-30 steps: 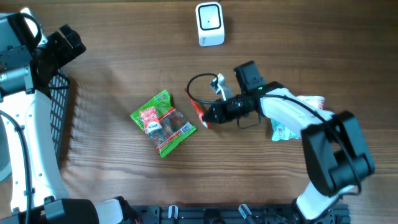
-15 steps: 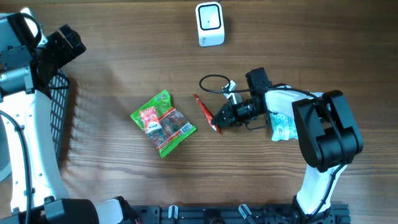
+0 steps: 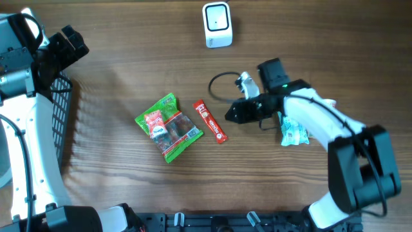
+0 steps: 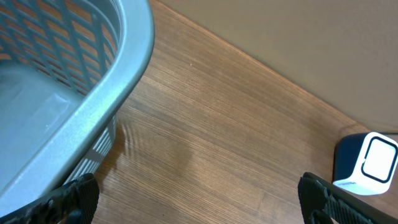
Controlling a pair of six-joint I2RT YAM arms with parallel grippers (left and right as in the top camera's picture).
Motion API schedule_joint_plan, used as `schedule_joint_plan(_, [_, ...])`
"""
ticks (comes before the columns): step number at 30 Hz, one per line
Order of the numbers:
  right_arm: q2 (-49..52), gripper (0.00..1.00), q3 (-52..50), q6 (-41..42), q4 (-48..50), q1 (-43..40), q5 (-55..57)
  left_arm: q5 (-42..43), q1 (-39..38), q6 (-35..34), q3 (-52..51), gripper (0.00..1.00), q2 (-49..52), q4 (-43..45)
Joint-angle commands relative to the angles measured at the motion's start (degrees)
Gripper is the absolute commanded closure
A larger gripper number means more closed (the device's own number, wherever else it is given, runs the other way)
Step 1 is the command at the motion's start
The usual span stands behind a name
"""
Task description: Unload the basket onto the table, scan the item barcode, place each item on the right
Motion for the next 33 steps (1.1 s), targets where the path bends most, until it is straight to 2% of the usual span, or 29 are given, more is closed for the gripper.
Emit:
schedule_joint_plan(1, [-1.11, 0.63, 0.74, 0.57, -0.02, 11.34, 20.20, 0.46, 0.15, -0.11, 0.74, 0.00, -0.20, 0.13])
schedule_joint_plan(4, [-1.07, 0.64, 0.63, 1.99, 0.13, 23.56, 43.01, 0.46, 0.15, -0.11, 0.74, 0.00, -0.20, 0.15])
schedule_joint_plan(7, [-0.90, 0.63, -0.90, 1.99, 3.82, 29.40, 53.66, 0.46, 0.17, -0.11, 0.74, 0.00, -0.20, 0.15])
schedule_joint_plan(9, [-0.42, 0.63, -1.20, 5.60, 5.29, 28.72, 50.49, 0.48, 0.15, -0.11, 0.74, 0.00, -0.20, 0.13])
schedule_joint_plan(13, [-0.28, 0.62, -1.20, 5.75, 4.94, 23.43, 37.13, 0.46, 0.15, -0.11, 0.74, 0.00, -0.20, 0.15])
schedule_joint_plan(16, [-0.15, 0.60, -1.20, 4.35, 4.68, 22.88, 36.83, 0.46, 0.15, -0.11, 0.74, 0.00, -0.20, 0.15])
schedule_joint_plan(18, [0.52, 0.61, -1.57, 6.40, 4.44, 22.56, 35.91, 0.46, 0.15, -0.11, 0.74, 0.00, -0.20, 0.15])
schedule_joint_plan(20, [2.19, 0.63, -1.79, 7.54, 2.91, 20.59, 25.83, 0.46, 0.15, -0.11, 0.74, 0.00, -0.20, 0.15])
schedule_joint_plan(22, [3.15, 0.64, -1.84, 7.54, 2.05, 19.91, 24.06, 0.46, 0.15, -0.11, 0.74, 0.00, -0.20, 0.15])
schedule_joint_plan(25, [5.35, 0.72, -1.86, 9.07, 2.01, 19.91, 24.90, 0.46, 0.15, -0.11, 0.74, 0.00, -0.20, 0.15])
schedule_joint_plan(30, [7.15, 0.78, -1.86, 9.46, 2.36, 19.91, 24.85, 0.46, 0.15, -0.11, 0.74, 0.00, -0.20, 0.15])
schedule_joint_plan(31, [7.15, 0.95, -1.86, 9.40, 2.32, 19.91, 24.85, 0.46, 0.15, -0.11, 0.74, 0.00, -0.20, 0.15])
schedule_joint_plan(33, [7.15, 0.95, -1.86, 9.42, 2.36, 19.91, 24.81, 0.46, 0.15, -0.11, 0.74, 0.00, -0.20, 0.15])
